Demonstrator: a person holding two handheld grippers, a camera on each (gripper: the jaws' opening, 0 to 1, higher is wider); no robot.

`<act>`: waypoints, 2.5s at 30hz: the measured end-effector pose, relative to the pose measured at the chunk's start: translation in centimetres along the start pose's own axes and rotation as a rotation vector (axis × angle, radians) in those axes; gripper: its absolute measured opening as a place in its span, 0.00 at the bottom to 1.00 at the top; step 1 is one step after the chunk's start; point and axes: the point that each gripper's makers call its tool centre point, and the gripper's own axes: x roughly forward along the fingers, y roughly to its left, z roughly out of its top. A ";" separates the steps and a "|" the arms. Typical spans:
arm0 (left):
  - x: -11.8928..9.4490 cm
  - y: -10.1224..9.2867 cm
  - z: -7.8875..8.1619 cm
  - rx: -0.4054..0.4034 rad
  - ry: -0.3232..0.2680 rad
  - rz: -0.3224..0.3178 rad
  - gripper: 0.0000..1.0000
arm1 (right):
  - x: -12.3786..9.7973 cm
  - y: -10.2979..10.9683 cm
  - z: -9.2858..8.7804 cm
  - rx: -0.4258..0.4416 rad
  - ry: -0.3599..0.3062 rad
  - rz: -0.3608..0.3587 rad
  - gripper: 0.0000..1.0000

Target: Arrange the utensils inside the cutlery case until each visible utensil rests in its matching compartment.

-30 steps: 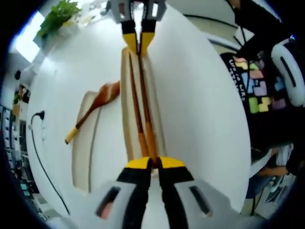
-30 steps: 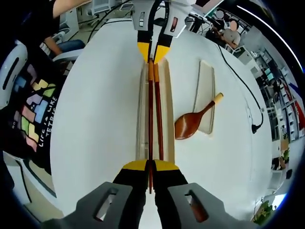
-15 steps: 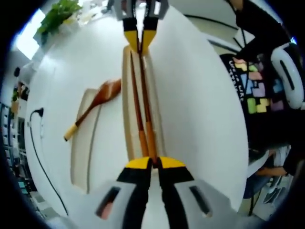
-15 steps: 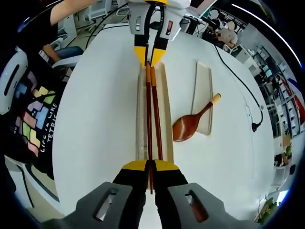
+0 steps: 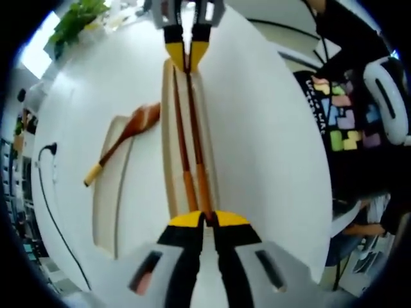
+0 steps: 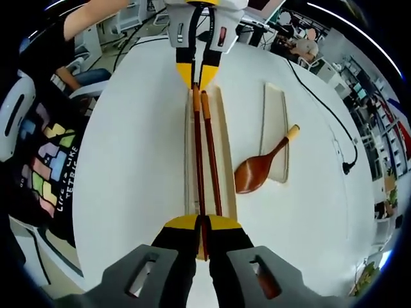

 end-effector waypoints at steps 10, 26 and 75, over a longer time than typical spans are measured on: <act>-0.1 0.0 0.5 0.003 -0.013 0.013 0.07 | -0.2 -0.1 -0.3 0.008 -0.010 0.000 0.03; 0.0 -0.3 0.2 0.003 -0.027 0.027 0.07 | -0.1 0.3 0.4 0.034 -0.032 0.009 0.01; 0.0 12.9 2.9 0.247 -0.048 0.518 0.30 | 0.8 -6.8 0.4 0.411 -0.151 -0.166 0.16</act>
